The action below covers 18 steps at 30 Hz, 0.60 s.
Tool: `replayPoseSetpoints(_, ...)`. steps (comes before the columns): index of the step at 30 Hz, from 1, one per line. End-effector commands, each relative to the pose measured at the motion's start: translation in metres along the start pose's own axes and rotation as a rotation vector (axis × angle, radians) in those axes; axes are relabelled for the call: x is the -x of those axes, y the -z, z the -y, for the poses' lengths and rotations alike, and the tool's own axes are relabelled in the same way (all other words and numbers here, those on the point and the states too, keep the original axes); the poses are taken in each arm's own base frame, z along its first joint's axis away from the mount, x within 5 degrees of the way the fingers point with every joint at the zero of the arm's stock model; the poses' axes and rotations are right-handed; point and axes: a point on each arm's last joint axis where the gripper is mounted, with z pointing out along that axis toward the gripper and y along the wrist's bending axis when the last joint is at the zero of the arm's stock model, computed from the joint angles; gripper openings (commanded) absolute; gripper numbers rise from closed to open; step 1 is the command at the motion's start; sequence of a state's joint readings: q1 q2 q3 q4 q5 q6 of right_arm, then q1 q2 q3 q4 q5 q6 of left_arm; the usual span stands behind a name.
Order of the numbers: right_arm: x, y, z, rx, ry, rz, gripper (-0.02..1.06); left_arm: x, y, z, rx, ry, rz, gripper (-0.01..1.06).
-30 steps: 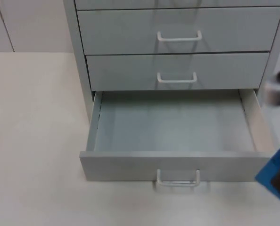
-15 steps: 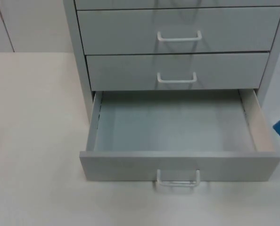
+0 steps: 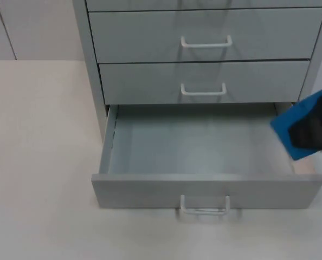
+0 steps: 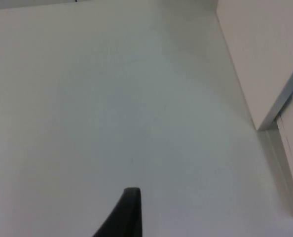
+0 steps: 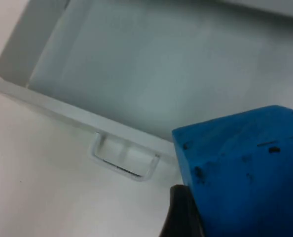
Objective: Open the drawer with the left hand, place the block into the drawer with the right hand, then close the drawer with the left hand.
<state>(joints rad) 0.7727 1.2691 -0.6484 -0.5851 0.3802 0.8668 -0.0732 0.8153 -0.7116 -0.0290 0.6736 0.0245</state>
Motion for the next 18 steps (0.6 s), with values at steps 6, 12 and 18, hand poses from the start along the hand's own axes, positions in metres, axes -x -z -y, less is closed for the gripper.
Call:
replayPoseSetpoints(6, 0.024, -0.056, -0.019, 0.043, -0.017, -0.017, 0.0, -0.001, 0.001, 0.0, -0.006, 0.014, 0.011, 1.05)
replayPoseSetpoints(12, 0.039, -0.091, -0.008, 0.013, -0.209, -0.03, 0.0, -0.001, 0.001, 0.0, -0.006, 0.014, 0.011, 1.05)
replayPoseSetpoints(18, 0.03, -0.118, -0.005, 0.052, -0.235, -0.051, 0.0, -0.001, 0.001, 0.0, -0.006, 0.014, 0.011, 1.05)
